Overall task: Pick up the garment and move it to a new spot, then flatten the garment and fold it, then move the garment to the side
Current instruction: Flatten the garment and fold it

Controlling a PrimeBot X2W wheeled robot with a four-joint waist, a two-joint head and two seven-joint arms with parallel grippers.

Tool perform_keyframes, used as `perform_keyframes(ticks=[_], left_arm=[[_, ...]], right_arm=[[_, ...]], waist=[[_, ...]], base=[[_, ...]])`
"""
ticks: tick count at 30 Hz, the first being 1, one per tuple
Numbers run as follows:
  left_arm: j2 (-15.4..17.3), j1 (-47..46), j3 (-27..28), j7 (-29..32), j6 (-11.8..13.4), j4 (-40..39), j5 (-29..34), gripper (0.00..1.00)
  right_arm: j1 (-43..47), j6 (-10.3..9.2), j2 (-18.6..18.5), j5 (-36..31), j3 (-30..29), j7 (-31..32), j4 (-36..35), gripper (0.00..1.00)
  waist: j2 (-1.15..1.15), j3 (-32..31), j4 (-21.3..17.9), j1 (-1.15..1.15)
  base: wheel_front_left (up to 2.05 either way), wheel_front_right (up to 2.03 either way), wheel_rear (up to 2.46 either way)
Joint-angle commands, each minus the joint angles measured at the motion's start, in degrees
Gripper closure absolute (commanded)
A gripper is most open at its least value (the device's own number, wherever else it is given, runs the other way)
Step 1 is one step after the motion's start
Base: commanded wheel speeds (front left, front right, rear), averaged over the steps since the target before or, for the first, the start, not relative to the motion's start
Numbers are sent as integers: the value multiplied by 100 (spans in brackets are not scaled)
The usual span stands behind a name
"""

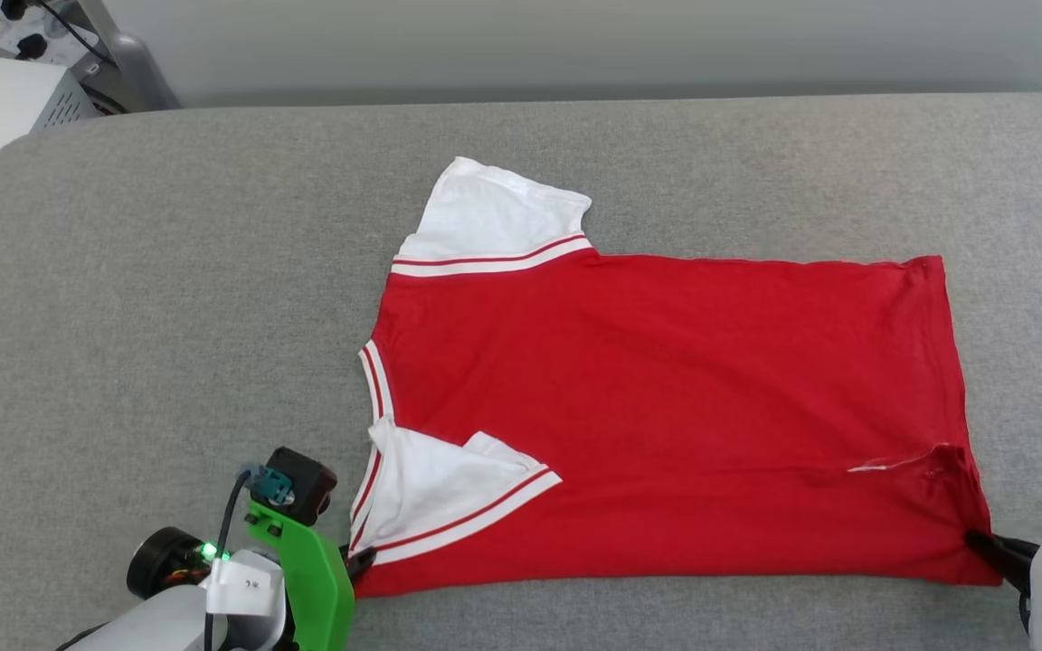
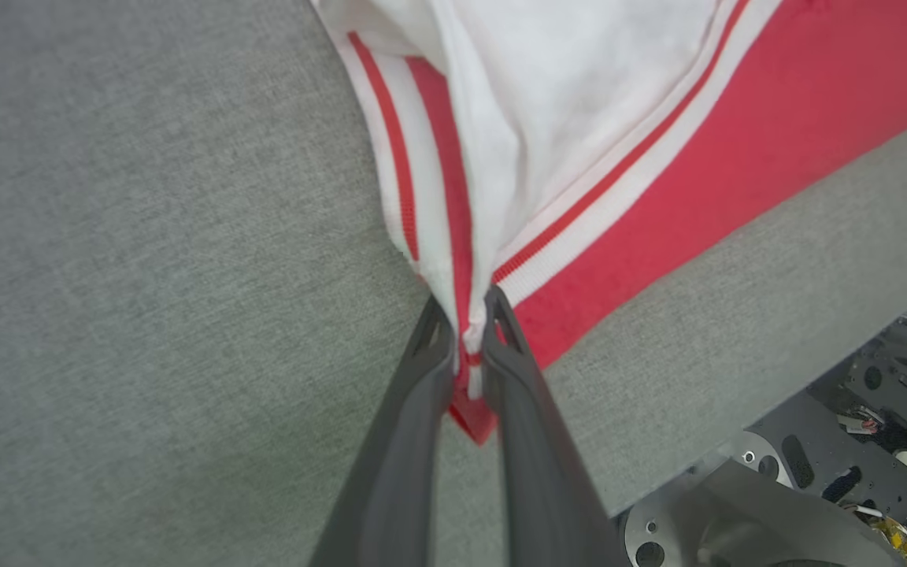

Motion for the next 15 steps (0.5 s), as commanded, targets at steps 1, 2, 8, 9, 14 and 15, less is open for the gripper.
perform_keyframes(ticks=[1, 2, 8, 9, 14, 15], left_arm=[[-42, -34, -17, 13, 20, 115, 46, 100], [-70, -47, -27, 16, 7, 185, 48, 100], [-291, -77, 44, -131, -76, 584, -87, 40], [-302, -82, 72, -200, -76, 628, -85, 0], [-168, -121, 305, -488, -58, 575, -134, 0], [-111, -147, 412, -560, -40, 502, -183, 0]], right_arm=[[-30, -3, 74, -79, 0, 47, 120, 100], [-58, -3, 121, -113, 18, 57, 196, 100], [-211, -3, 389, -218, 139, -115, 639, 99], [-235, -3, 427, -231, 125, -203, 677, 52], [-264, -3, 492, -393, -30, -789, 611, 0], [-263, -3, 509, -462, -120, -964, 566, 0]], waist=[[0, 141, -13, 0], [0, 176, -12, 0], [0, 224, 28, 0], [0, 192, 32, 0], [0, -6, 58, 0], [0, -40, 59, 0]], base=[[0, 0, 0], [0, 0, 0], [0, 0, 0], [0, 0, 0], [0, 0, 0], [0, 0, 0]])
